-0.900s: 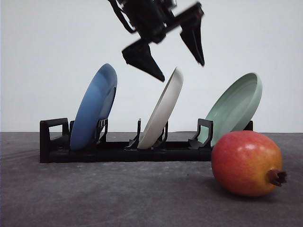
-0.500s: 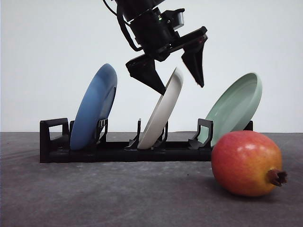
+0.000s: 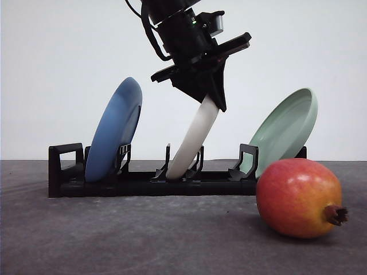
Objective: Place pomegranate in white plate
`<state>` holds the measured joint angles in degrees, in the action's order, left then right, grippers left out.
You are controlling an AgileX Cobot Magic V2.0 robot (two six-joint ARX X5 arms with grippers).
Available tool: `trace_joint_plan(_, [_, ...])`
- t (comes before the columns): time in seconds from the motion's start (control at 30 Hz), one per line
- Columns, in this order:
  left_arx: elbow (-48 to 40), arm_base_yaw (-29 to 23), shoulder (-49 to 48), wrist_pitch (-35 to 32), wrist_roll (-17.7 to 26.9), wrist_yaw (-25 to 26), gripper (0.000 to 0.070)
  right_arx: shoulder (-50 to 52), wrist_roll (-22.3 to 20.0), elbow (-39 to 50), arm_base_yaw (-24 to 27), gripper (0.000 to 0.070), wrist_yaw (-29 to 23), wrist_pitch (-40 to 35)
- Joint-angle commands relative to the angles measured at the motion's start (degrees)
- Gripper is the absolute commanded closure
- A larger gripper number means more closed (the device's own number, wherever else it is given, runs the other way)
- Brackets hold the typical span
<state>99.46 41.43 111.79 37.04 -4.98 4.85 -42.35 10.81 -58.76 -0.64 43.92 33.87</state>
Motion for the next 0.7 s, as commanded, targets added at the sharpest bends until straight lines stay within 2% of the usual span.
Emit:
trace_joint_plan(0.0, [1.4,0.7,1.3,-0.4,0.8,0.7,0.069,-0.2,0.6,-1.0,0.0,0.0115,0.3,-0.3])
trace_joint_plan(0.27, [3.7,1.0,0.9,1.0,-0.7,0.7,0.069,-0.2,0.5,-1.0,0.0,0.0115,0.2,-0.4])
trace_joint_plan(0.47, [11.0,1.9,0.9,5.6,-0.8,0.7,0.069,-0.2,0.5,-1.0,0.0,0.0115,0.2,-0.3])
trace_joint_plan(0.67, [21.7,3.6,0.9,13.2,-0.8,0.7,0.069,-0.2,0.5,-1.0,0.0,0.0115,0.2,-0.3])
